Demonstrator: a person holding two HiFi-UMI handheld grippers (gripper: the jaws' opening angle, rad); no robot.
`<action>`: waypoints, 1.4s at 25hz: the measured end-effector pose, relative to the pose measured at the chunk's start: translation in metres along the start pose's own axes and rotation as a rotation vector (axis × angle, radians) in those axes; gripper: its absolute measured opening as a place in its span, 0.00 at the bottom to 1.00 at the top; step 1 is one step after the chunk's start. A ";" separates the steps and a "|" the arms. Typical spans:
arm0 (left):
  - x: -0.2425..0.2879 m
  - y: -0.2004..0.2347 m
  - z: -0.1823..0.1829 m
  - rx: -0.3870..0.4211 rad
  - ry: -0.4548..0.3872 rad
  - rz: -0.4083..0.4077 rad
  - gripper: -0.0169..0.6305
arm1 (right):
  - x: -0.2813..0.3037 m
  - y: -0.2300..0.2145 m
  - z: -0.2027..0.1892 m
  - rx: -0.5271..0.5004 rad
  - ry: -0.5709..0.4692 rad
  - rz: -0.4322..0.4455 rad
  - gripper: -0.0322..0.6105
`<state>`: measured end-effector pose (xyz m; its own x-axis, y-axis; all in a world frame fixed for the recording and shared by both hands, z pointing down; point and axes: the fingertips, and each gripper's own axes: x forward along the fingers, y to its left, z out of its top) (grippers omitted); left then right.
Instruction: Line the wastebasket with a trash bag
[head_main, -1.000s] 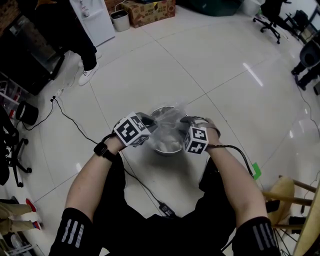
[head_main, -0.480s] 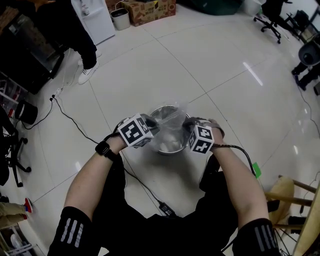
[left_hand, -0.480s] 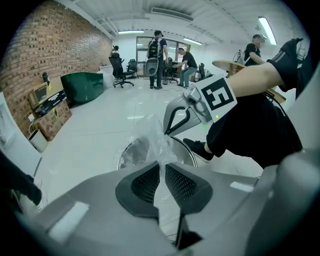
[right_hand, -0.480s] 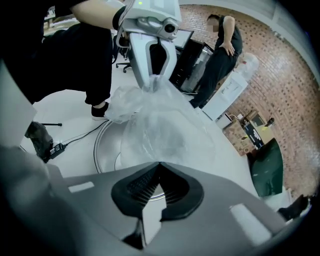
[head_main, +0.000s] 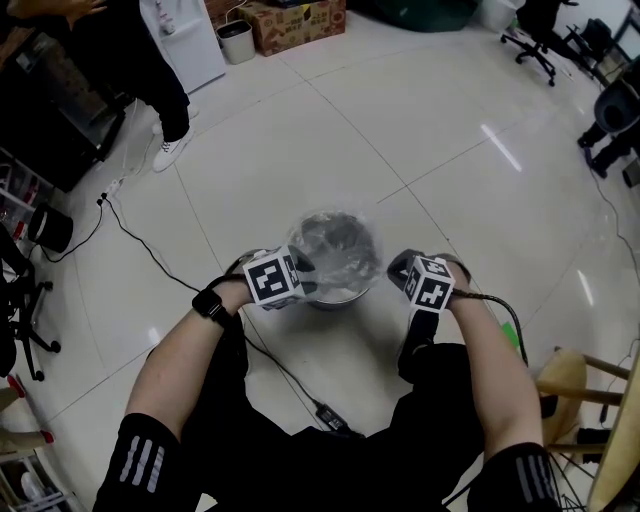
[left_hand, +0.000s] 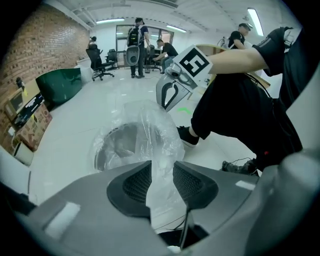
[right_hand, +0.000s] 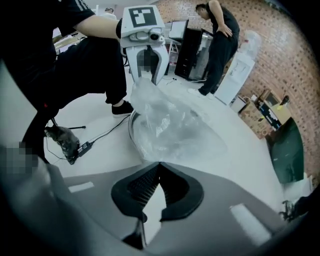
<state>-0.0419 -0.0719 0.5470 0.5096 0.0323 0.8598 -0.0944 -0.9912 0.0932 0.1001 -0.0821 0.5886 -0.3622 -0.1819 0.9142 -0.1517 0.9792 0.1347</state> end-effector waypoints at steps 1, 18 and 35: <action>0.004 -0.003 -0.002 0.013 0.014 -0.011 0.23 | 0.005 0.006 -0.010 0.011 0.020 0.027 0.06; 0.045 -0.016 -0.061 0.072 0.181 0.025 0.27 | 0.084 0.052 -0.047 0.189 0.074 0.220 0.06; 0.060 -0.041 -0.100 0.050 0.272 -0.084 0.27 | 0.112 0.065 -0.050 0.208 0.162 0.268 0.06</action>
<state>-0.0932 -0.0166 0.6450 0.2653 0.1416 0.9537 -0.0159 -0.9884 0.1512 0.0958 -0.0347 0.7184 -0.2670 0.1115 0.9572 -0.2610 0.9478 -0.1832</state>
